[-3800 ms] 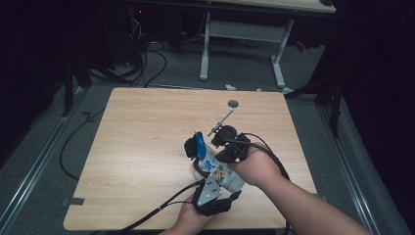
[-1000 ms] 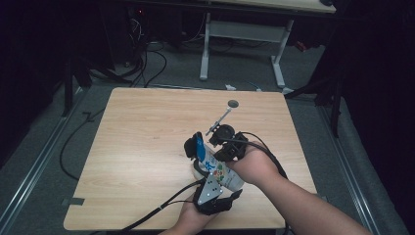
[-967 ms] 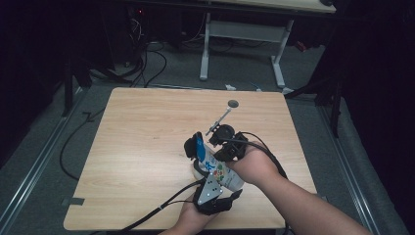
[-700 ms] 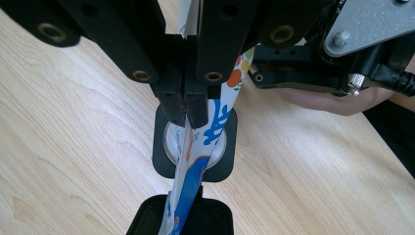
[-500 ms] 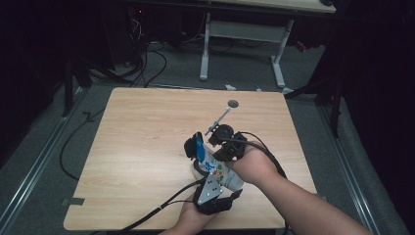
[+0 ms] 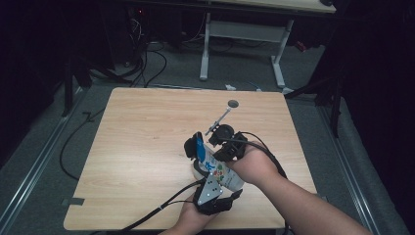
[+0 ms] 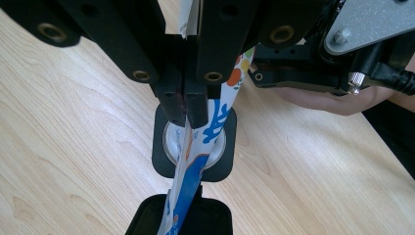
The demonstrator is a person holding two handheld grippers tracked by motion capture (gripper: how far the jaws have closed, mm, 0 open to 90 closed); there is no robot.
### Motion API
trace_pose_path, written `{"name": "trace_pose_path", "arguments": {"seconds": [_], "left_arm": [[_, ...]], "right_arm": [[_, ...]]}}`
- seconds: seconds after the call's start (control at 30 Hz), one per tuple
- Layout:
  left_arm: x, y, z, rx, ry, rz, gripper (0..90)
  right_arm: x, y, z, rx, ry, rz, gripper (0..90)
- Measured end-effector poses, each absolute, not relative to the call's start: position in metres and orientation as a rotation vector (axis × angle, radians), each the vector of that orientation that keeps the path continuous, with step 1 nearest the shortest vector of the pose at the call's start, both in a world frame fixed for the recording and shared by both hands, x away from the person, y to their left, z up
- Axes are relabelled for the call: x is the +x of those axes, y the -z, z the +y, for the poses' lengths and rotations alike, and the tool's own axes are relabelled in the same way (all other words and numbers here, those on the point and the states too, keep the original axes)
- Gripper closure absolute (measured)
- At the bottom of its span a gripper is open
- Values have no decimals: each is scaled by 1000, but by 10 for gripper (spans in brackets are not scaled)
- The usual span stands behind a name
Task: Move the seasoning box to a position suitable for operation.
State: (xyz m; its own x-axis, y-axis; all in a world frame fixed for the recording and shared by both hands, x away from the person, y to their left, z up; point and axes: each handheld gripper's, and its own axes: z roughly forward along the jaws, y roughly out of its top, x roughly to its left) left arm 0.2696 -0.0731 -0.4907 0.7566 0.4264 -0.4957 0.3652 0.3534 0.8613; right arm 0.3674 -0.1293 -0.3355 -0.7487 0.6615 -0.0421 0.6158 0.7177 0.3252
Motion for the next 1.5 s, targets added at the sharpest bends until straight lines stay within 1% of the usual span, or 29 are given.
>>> {"name": "trace_pose_path", "arguments": {"seconds": [1.5], "left_arm": [[270, 489, -73, 1238, -45, 767, 493]], "right_arm": [[369, 336, -128, 1035, -450, 2768, 900]]}}
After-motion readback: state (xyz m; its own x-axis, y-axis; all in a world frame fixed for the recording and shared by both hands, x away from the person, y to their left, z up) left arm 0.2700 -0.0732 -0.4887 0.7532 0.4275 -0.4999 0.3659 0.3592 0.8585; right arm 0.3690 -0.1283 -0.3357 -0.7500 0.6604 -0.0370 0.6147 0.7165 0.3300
